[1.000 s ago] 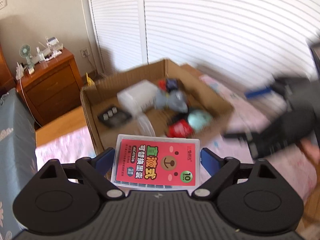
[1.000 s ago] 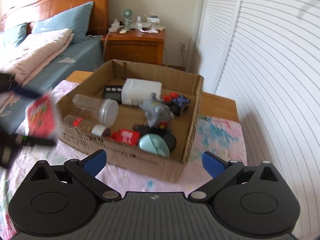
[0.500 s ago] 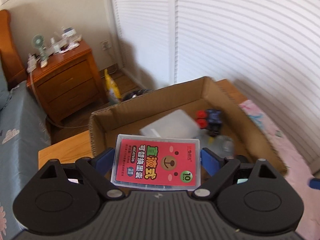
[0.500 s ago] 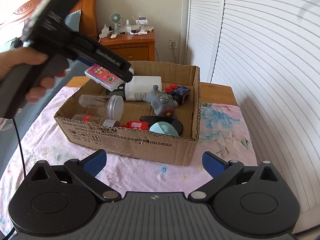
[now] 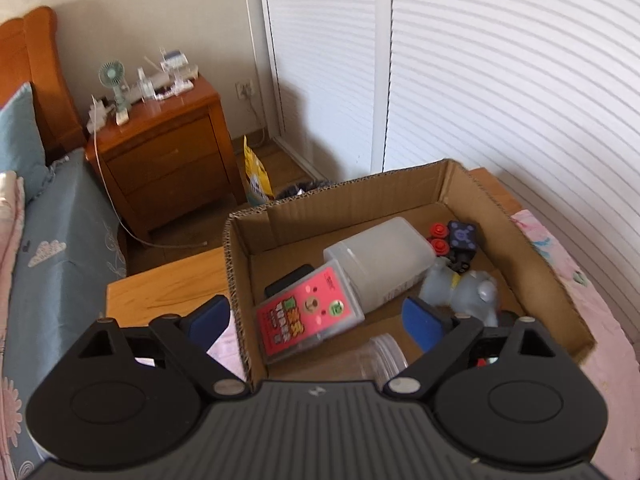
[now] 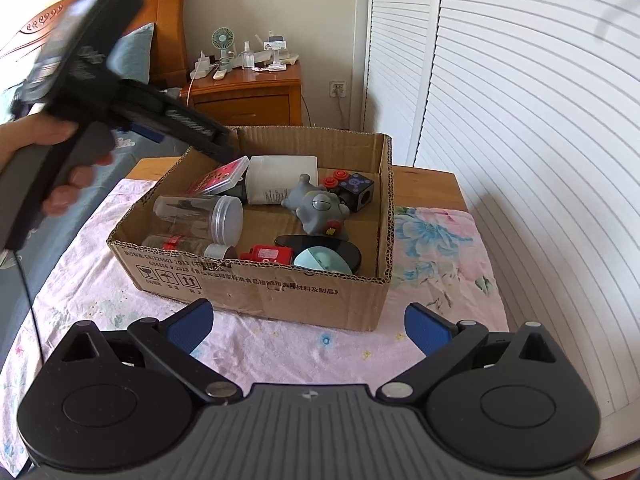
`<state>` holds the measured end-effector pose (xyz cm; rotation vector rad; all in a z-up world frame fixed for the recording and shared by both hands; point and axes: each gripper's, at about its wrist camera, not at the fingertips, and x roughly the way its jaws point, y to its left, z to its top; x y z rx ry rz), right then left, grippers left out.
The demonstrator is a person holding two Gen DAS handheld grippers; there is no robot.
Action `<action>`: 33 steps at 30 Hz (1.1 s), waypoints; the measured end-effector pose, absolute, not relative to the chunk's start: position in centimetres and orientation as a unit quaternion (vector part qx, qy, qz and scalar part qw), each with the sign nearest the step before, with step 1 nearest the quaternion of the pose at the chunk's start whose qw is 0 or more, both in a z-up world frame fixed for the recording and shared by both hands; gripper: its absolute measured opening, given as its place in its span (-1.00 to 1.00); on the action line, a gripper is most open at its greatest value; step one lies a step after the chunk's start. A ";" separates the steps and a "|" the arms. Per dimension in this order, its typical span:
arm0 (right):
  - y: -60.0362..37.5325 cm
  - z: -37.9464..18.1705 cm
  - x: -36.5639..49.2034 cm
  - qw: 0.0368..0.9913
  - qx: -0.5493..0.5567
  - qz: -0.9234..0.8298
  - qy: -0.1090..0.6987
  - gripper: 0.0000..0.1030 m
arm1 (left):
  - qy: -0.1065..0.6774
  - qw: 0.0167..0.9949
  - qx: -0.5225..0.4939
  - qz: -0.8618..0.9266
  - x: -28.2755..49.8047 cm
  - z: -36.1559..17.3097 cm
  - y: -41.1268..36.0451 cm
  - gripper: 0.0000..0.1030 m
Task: Organize rigid objects
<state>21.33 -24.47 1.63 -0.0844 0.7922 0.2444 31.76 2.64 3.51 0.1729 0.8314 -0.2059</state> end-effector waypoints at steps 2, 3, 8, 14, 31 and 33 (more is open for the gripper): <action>-24.4 1.9 21.1 0.915 -0.040 0.112 0.386 1.00 | 0.389 0.912 0.086 -0.100 29.7 4.5 2.9 0.80; -24.4 2.0 21.0 0.915 -0.040 0.108 0.387 1.00 | 0.382 0.915 0.086 -0.100 28.4 5.0 3.1 0.81; -24.0 2.5 20.1 0.914 -0.037 0.088 0.394 1.00 | 0.352 0.928 0.071 -0.097 21.9 6.9 3.9 0.97; -23.9 2.6 18.5 0.913 -0.032 0.061 0.401 1.00 | 0.336 0.938 0.070 -0.043 15.9 6.4 3.8 0.97; -23.8 4.3 13.7 0.917 -0.033 0.048 0.394 1.00 | 0.370 0.928 0.034 0.007 10.1 5.0 2.9 0.97; -23.9 4.3 13.8 0.917 -0.031 0.047 0.395 1.00 | 0.369 0.929 0.035 0.008 10.0 5.1 2.9 0.97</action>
